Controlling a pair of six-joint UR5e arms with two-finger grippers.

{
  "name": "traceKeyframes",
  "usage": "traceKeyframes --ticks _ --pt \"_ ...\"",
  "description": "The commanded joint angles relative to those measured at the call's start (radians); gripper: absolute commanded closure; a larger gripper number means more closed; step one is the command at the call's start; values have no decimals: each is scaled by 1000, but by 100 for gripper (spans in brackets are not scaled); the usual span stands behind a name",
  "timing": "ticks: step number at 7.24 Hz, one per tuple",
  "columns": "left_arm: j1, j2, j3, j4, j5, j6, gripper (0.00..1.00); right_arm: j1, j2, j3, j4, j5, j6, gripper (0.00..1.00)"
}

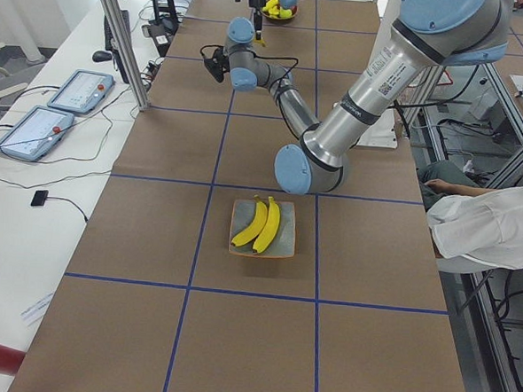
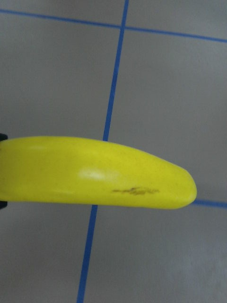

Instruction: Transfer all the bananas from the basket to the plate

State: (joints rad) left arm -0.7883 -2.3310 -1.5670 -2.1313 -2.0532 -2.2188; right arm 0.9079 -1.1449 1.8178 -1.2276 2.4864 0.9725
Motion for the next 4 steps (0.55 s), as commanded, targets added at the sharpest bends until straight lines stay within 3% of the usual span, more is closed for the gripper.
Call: traceKeyframes --ticks 1,4 --pt "9 -24 25 -77 2 -99 0 -108 60 -9 142 -61 162 100" --pt "24 -27 35 -130 4 -143 0 -116 82 -11 284 -93 314 100"
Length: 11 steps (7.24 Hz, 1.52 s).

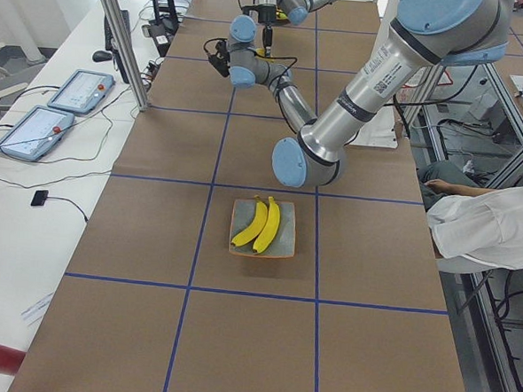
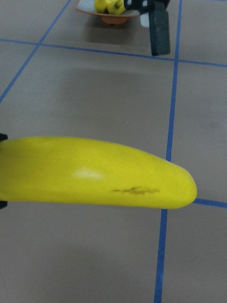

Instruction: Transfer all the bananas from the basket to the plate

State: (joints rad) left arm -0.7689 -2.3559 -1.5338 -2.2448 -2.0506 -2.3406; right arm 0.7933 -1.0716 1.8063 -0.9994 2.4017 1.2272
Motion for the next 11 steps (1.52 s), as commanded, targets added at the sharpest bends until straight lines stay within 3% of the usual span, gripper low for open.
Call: traceKeyframes --ticks 1,5,7,8,10,11 --pt "19 -2 0 -25 3 -48 0 -3 9 -1 118 -13 124 100" --pt "34 -2 1 -61 4 -82 3 -25 39 -1 183 -62 184 100" --pt "37 0 1 -96 4 -109 21 -36 39 -1 226 -65 210 100" --pt "37 6 1 -129 4 -129 39 -39 39 -1 234 -65 216 100" --pt "37 12 1 -163 4 -143 100 -39 38 1 237 -62 218 100" --pt "37 20 0 -167 4 -141 100 -39 36 1 240 -62 219 97"
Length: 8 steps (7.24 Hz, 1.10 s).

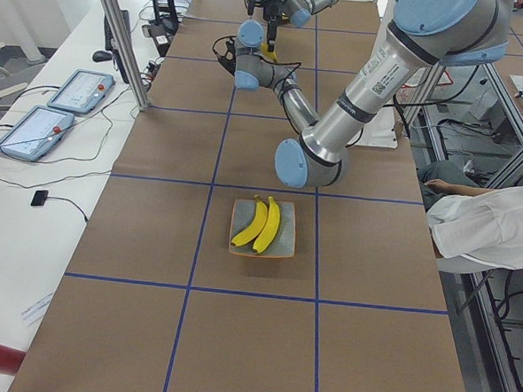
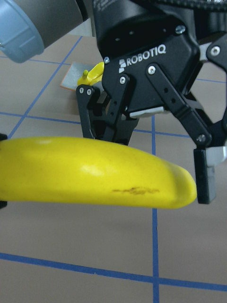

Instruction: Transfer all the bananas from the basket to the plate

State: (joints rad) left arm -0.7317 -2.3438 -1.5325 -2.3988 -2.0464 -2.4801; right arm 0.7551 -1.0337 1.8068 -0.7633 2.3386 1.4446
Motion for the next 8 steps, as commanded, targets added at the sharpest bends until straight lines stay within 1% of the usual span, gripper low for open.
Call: traceKeyframes --ticks 1,2,3,4,5,6,7,8 --pt "0 8 -1 -17 0 -2 100 0 -3 0 4 -1 0 29" --pt "0 15 -4 -16 0 1 100 1 -5 3 6 -1 0 0" --pt "-2 49 -27 -17 -1 10 100 13 -22 6 25 1 2 0" --pt "-3 93 -52 -16 -1 12 100 42 -70 18 73 2 5 0" --pt "-14 159 -93 -2 0 16 100 74 -136 37 99 5 3 0" --pt "-75 273 -150 18 -6 18 100 105 -188 46 101 7 3 0" --pt "-140 367 -203 70 -35 73 100 127 -225 45 99 1 2 0" --pt "-152 456 -295 207 -34 192 100 150 -258 43 98 -19 0 0"
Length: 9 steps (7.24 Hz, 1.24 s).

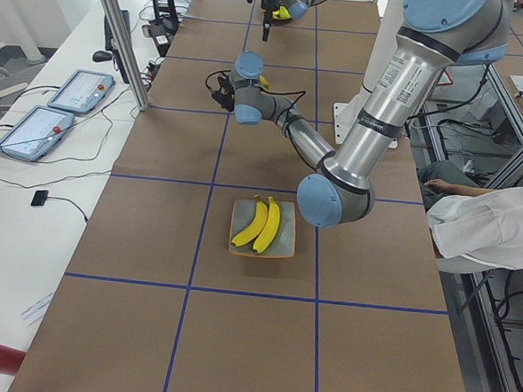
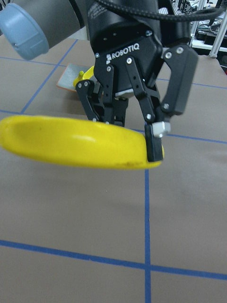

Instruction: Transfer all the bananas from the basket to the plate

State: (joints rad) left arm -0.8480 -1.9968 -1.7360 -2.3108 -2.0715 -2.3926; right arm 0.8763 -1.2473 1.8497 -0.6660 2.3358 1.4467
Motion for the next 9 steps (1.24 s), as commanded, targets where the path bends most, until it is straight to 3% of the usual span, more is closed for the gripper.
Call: traceKeyframes --ticks 1,2,4,6,9 --pt "-39 180 -173 315 -2 250 100 36 -90 -3 0 -71 -12 0" --pt "-40 241 -250 478 19 313 100 36 -121 -4 0 -120 -14 0" --pt "-42 422 -359 618 36 461 100 36 -136 -7 -1 -163 -14 0" --pt "-69 554 -352 642 34 519 100 36 -158 3 0 -181 -14 0" --pt "-160 558 -216 648 39 558 100 38 -176 8 2 -181 -14 0"
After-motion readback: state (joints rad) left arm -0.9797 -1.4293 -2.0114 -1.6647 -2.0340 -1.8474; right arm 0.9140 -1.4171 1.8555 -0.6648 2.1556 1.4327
